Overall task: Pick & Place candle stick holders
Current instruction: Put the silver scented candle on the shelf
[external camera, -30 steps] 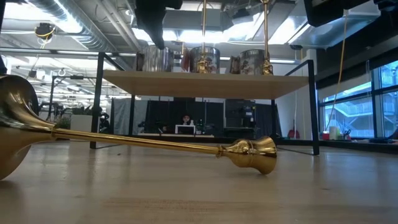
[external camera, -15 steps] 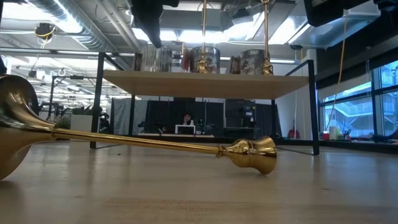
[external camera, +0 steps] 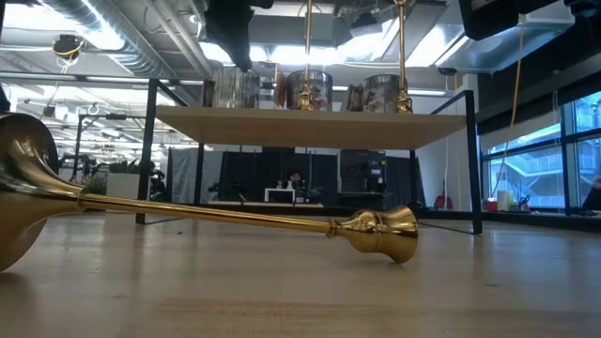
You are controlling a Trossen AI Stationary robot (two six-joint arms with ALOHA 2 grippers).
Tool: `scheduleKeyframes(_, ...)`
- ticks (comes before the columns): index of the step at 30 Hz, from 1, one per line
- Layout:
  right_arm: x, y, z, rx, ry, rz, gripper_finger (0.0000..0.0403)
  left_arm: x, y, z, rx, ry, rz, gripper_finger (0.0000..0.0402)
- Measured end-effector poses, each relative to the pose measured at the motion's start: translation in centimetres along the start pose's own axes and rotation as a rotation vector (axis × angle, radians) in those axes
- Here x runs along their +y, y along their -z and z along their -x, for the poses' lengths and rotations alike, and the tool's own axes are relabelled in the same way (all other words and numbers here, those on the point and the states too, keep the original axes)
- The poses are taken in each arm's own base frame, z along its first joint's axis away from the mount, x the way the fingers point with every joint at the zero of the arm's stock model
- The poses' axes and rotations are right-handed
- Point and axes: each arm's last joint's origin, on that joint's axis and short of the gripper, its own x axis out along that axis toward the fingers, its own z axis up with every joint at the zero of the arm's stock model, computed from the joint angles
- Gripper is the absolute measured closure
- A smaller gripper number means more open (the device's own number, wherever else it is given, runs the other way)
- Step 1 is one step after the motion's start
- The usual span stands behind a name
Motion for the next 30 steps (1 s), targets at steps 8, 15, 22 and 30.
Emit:
scheduleKeyframes(8,0.0,0.0,0.0,0.000,0.000,0.000,0.0247,0.1,-0.5,-0.1,-0.042,-0.003,0.001,0.0192)
scheduleKeyframes(15,0.0,0.0,0.0,0.000,0.000,0.000,0.0247,0.6,-0.7,-0.5,-0.044,-0.009,0.012,0.0181)
scheduleKeyframes(22,0.0,0.0,0.0,0.000,0.000,0.000,0.0247,1.3,-1.0,-1.2,-0.030,-0.011,0.021,0.0180)
scheduleKeyframes(30,0.0,0.0,0.0,0.000,0.001,0.000,0.0247,0.8,-1.4,-2.7,0.004,0.001,-0.006,0.0184)
